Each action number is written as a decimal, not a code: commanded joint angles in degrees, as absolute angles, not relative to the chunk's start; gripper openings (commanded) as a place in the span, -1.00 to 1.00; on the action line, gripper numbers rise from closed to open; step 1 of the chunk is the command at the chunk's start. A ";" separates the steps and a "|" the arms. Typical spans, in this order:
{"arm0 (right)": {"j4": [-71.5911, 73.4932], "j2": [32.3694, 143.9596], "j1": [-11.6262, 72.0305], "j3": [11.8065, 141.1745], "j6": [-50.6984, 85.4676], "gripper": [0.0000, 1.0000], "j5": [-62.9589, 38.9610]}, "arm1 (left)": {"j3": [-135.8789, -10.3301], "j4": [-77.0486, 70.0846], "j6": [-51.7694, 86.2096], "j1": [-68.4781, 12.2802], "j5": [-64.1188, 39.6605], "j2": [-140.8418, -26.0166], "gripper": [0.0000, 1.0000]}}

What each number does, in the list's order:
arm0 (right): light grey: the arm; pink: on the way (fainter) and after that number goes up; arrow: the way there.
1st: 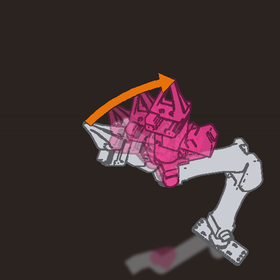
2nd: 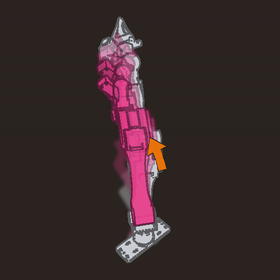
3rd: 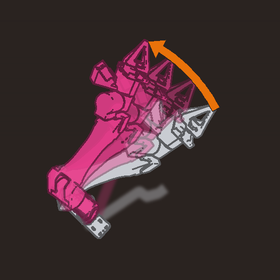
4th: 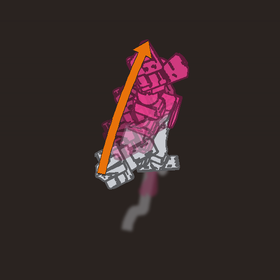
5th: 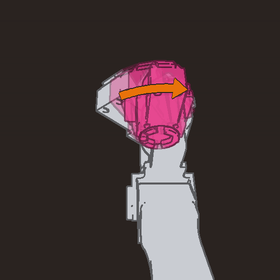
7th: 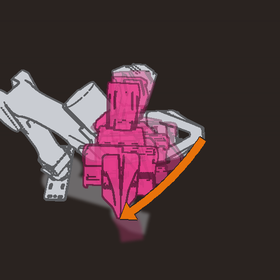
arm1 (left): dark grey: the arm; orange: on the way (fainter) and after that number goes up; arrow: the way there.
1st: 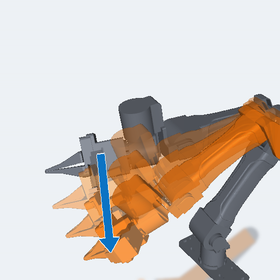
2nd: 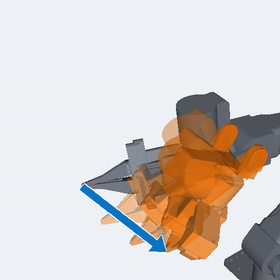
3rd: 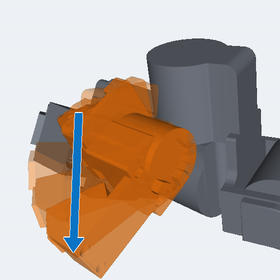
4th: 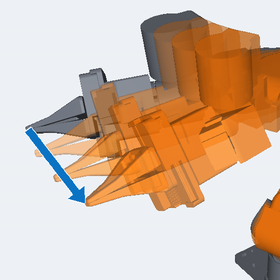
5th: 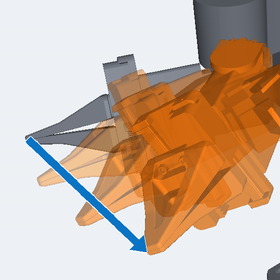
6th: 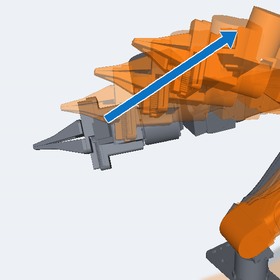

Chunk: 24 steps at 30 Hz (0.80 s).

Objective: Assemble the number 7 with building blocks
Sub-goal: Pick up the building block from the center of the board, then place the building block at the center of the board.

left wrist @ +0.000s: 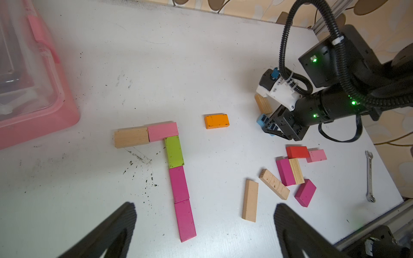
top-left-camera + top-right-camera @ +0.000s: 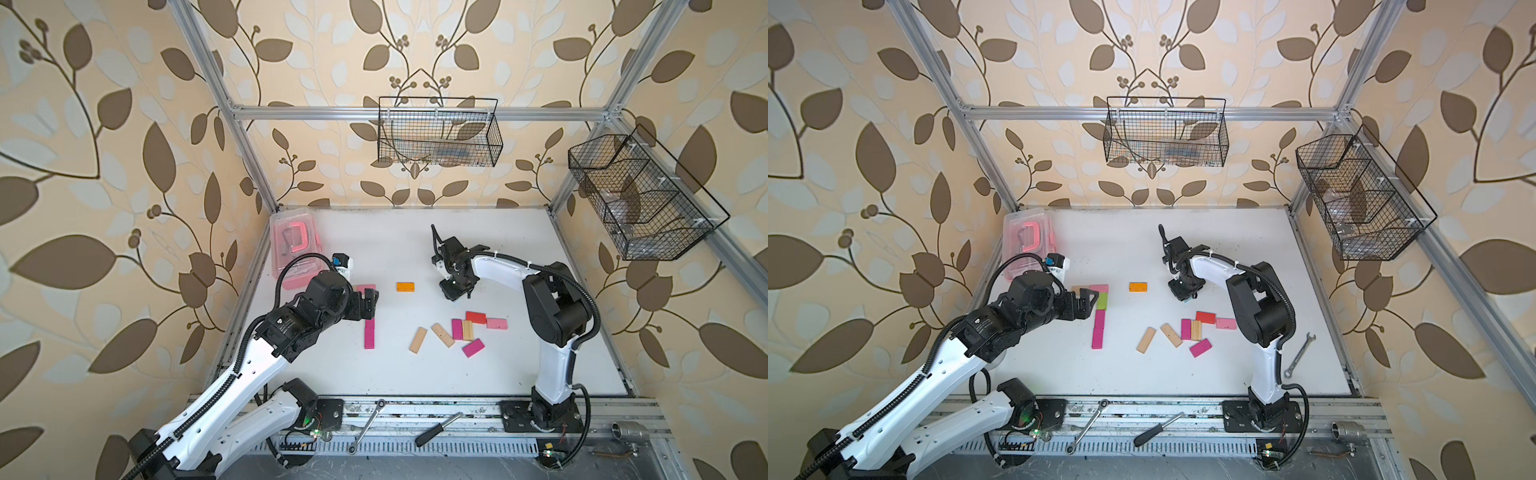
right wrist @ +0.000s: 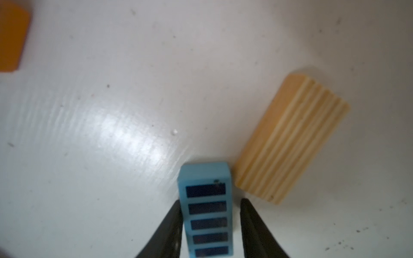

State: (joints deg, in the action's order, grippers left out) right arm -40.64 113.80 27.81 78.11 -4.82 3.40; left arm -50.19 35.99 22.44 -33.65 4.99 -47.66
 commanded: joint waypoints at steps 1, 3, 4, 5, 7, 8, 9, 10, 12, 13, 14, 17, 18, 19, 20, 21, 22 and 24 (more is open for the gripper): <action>-42.44 115.47 30.12 79.62 -7.25 -0.37 2.73 | -50.58 35.96 22.46 -33.23 6.15 -47.02 0.98; -42.21 115.73 31.87 80.49 -8.97 -0.49 1.96 | -50.58 36.03 22.43 -33.22 6.05 -47.02 0.98; -41.97 115.91 32.88 81.07 -10.10 -0.54 2.06 | -50.62 35.99 22.42 -33.25 6.04 -47.02 0.98; -41.77 116.17 34.00 81.83 -11.40 -0.55 2.33 | -50.58 36.02 22.46 -33.28 6.07 -47.02 0.98; -41.67 116.88 35.22 83.16 -14.71 -0.58 2.74 | -50.54 35.93 22.42 -33.22 6.19 -46.92 0.98; -41.84 117.21 35.55 83.99 -16.82 -0.59 2.99 | -50.45 35.87 22.49 -33.28 6.21 -46.87 0.98; -41.88 117.63 35.59 84.66 -18.84 -0.60 3.01 | -50.34 35.77 22.42 -33.27 6.24 -46.80 0.98; -42.02 118.01 35.49 85.44 -21.52 -0.61 2.77 | -50.31 35.82 22.46 -33.29 6.27 -46.76 0.98; -42.37 118.64 35.33 86.57 -27.16 -0.60 1.02 | -50.27 35.73 22.50 -33.31 6.36 -46.66 0.98; -42.01 118.95 35.44 87.11 -29.40 -0.60 0.77 | -50.26 35.70 22.50 -33.23 6.51 -46.67 0.98; -41.91 119.20 35.20 87.64 -32.02 -0.60 -0.08 | -50.24 35.82 22.50 -33.22 6.67 -46.54 0.98; -44.05 120.44 33.94 90.10 -39.45 -0.72 -6.20 | -50.31 36.01 22.47 -33.25 7.09 -46.17 0.98; -44.95 120.83 33.40 91.02 -41.35 -0.71 -7.60 | -50.28 35.86 22.42 -33.23 7.27 -45.99 0.98; -45.87 121.31 33.01 92.16 -42.49 -0.70 -7.90 | -50.19 35.88 22.45 -33.25 7.50 -45.84 0.98; -46.88 121.61 32.81 93.11 -43.76 -0.67 -8.06 | -50.19 35.86 22.46 -33.28 7.64 -45.74 0.98; -47.47 121.73 32.64 93.56 -45.19 -0.66 -8.15 | -50.11 35.79 22.43 -33.22 7.70 -45.70 0.98; -47.34 121.71 32.60 93.69 -46.48 -0.66 -7.57 | -50.11 35.71 22.49 -33.22 7.73 -45.70 0.98; -46.44 121.90 32.91 94.04 -47.69 -0.67 -5.19 | -50.01 35.44 22.37 -33.22 7.65 -45.79 0.98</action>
State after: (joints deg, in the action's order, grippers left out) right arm -44.18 120.51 32.51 92.47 -40.45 -4.34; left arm -50.19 36.10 22.44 -33.65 6.24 -46.46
